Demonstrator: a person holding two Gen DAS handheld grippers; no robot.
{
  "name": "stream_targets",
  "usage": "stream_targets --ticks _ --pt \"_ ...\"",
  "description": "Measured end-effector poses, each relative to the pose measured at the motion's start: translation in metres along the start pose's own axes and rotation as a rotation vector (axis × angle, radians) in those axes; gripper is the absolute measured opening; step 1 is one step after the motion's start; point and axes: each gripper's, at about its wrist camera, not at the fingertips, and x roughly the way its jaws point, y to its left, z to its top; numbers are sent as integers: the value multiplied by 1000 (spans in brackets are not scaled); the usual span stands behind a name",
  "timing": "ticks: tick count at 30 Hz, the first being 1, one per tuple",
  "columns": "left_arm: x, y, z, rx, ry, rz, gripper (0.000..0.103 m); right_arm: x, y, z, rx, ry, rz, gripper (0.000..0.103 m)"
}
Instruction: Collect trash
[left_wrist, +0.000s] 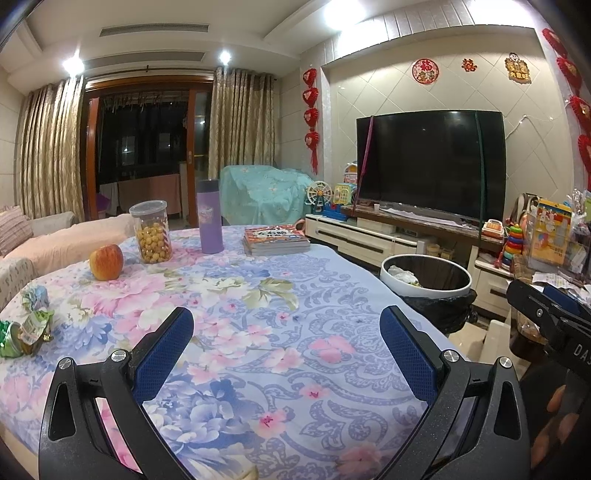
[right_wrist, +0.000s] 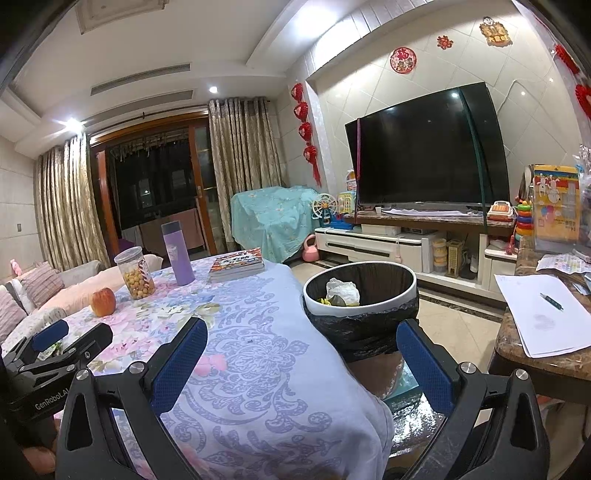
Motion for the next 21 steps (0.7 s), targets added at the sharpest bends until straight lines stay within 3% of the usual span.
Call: stream_targets --ticks 21 --pt "1 0 -1 4 1 1 103 0 -1 0 3 -2 1 103"
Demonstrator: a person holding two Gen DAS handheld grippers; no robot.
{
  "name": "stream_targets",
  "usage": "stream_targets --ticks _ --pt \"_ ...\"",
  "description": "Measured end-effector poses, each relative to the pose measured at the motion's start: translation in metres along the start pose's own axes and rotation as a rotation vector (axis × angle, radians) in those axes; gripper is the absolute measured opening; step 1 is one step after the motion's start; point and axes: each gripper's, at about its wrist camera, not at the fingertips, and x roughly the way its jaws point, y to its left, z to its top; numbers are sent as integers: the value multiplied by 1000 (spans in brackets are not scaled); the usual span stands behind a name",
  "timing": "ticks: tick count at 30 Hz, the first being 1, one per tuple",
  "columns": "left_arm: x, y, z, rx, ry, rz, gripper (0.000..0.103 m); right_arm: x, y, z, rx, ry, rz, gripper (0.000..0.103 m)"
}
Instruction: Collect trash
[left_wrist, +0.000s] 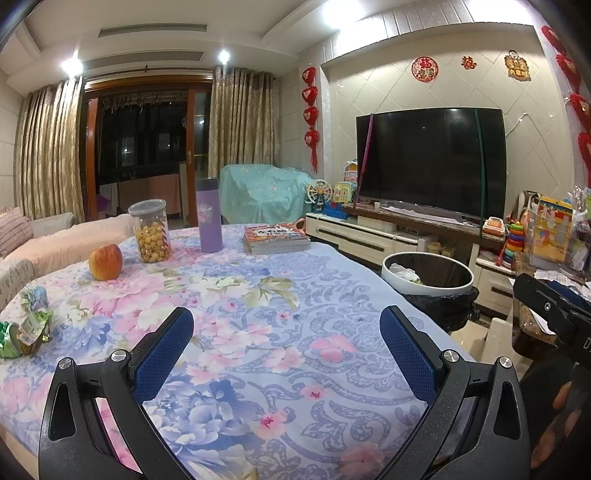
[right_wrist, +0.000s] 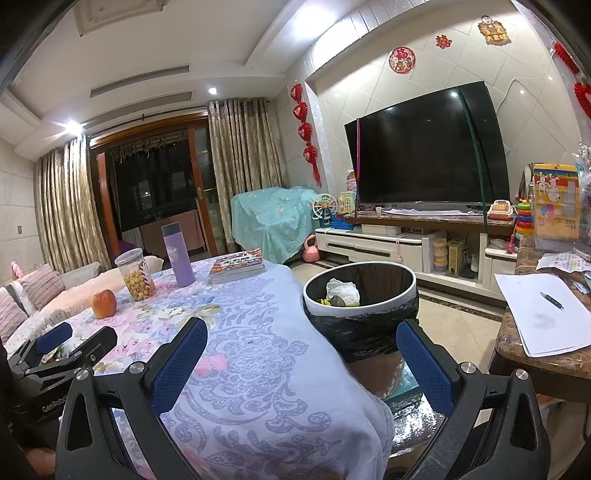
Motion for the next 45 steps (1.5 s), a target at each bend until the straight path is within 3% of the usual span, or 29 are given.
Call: stream_targets --ticks 45 --pt "14 12 -4 7 18 -26 103 5 6 -2 19 22 6 103"
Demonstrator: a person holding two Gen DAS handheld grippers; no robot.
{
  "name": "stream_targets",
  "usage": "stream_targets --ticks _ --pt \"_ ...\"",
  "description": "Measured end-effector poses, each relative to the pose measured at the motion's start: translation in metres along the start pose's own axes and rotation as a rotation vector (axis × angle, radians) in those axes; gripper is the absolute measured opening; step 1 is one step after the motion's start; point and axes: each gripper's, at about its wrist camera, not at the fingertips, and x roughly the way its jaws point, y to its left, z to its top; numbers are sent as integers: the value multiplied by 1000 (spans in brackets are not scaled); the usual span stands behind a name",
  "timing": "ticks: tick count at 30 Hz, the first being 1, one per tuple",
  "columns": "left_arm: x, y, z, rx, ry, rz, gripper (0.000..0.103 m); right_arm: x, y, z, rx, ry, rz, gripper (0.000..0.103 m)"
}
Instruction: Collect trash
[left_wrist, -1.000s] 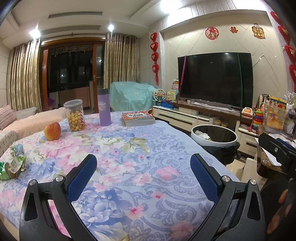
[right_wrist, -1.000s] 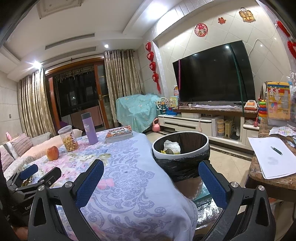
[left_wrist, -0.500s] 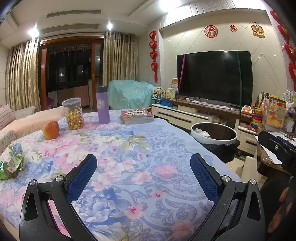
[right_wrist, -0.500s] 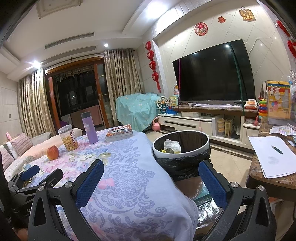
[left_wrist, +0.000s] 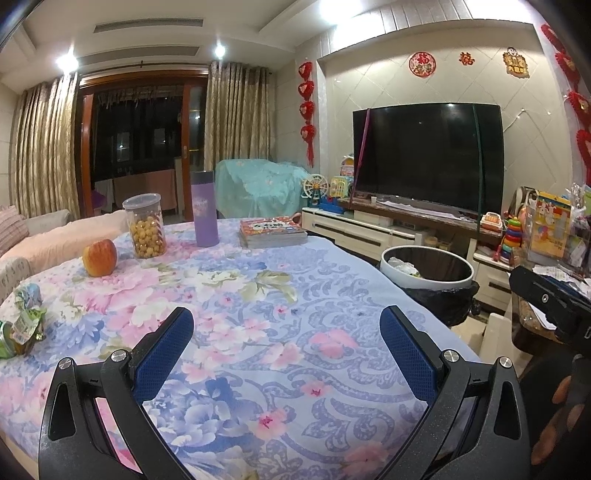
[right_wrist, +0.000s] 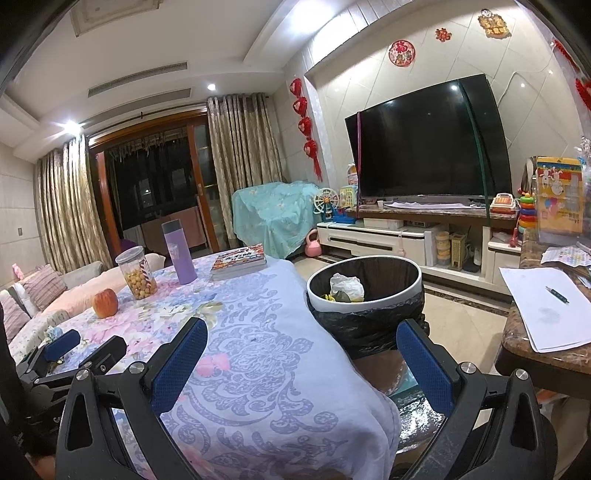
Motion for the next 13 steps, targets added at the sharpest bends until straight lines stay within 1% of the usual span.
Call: stream_targets --ticks 5,13 --pt "1 1 1 1 -3 -5 103 3 -1 1 5 6 -1 103" --pt "10 5 0 -11 24 -15 103 10 -2 3 18 21 0 103"
